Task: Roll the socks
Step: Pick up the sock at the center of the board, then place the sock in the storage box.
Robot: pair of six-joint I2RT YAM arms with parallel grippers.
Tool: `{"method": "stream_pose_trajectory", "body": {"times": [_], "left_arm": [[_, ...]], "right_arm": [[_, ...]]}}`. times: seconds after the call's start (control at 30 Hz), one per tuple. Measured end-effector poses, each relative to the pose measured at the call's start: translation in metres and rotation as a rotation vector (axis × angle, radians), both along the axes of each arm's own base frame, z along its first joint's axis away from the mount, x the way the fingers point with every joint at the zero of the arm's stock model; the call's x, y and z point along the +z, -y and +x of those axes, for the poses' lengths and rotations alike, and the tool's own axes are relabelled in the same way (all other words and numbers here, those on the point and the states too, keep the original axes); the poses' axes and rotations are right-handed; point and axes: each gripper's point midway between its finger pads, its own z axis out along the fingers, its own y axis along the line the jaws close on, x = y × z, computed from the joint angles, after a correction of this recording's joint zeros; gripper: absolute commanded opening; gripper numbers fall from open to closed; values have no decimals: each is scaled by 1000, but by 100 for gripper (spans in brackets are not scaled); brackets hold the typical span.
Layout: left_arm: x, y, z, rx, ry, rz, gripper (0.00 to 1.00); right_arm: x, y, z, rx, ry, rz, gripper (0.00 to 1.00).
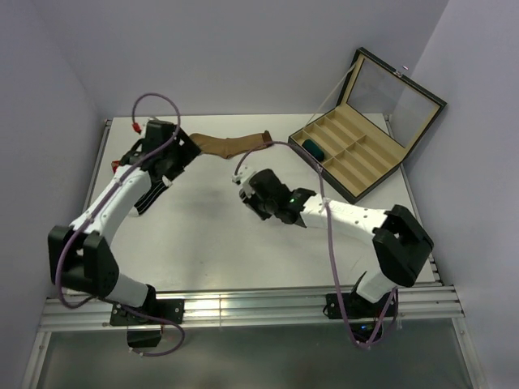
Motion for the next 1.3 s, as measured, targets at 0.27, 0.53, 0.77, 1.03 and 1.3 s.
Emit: {"method": "stream_pose_trajectory", "body": {"times": [0.27, 0.53, 0.77, 1.03, 1.3], "left_arm": [[115, -74, -22, 113, 369, 155, 100], [151, -133, -65, 236, 568, 363, 99], [137, -153, -83, 281, 625, 474, 99], [145, -169, -86, 385, 705, 499, 98], [131, -167, -74, 374, 675, 509, 98]], "right_arm": [[90, 65, 96, -157, 118, 35, 0], [127, 157, 183, -277, 181, -1, 0], [72, 220, 229, -319, 36, -63, 0], [37, 254, 264, -332, -30, -107, 0], [15, 265, 278, -314, -62, -123, 0]]}}
